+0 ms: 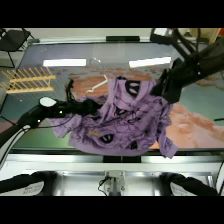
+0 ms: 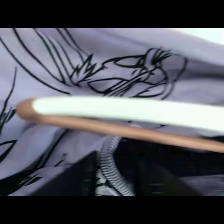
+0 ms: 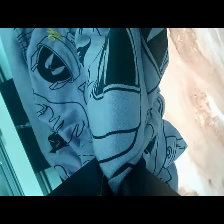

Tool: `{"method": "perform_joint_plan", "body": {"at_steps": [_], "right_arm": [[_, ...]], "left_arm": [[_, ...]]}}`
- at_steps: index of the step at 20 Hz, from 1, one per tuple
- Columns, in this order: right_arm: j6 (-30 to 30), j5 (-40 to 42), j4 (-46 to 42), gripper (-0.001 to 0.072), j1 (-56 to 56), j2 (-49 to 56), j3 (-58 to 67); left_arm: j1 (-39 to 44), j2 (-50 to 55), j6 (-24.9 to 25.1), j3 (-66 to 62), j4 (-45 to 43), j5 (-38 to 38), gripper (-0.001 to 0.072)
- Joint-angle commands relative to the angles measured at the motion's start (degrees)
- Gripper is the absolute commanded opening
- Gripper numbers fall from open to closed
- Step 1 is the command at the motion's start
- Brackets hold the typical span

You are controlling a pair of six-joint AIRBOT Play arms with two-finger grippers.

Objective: Fold the shirts.

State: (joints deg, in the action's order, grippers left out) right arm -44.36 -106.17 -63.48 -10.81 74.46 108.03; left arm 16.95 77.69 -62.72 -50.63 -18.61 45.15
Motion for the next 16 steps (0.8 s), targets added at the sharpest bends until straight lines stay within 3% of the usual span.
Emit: {"method": "perform_joint_plan", "body": {"at_steps": [1, 3, 10, 16], "right_arm": [[0.0, -0.2, 0.0, 0.0092, 0.0, 0.0, 0.0], [-0.3, -0.2, 0.1, 0.0092, 0.0, 0.0, 0.0], [-0.5, -0.2, 0.5, 0.0091, 0.0, 0.0, 0.0], [-0.6, -0.3, 1.7, 0.009, 0.0, 0.0, 0.0]], "left_arm": [[0.1, 2.0, 0.1, -0.1, -0.9, -0.2, 0.019], [-0.5, 3.3, 0.8, -0.1, -0.9, -1.4, 0.0057], [-13.9, 3.1, 1.9, -0.2, -0.9, -1.3, 0.0054], [-14.6, 3.3, 2.3, -2.1, -0.9, -2.5, 0.0054]]}}
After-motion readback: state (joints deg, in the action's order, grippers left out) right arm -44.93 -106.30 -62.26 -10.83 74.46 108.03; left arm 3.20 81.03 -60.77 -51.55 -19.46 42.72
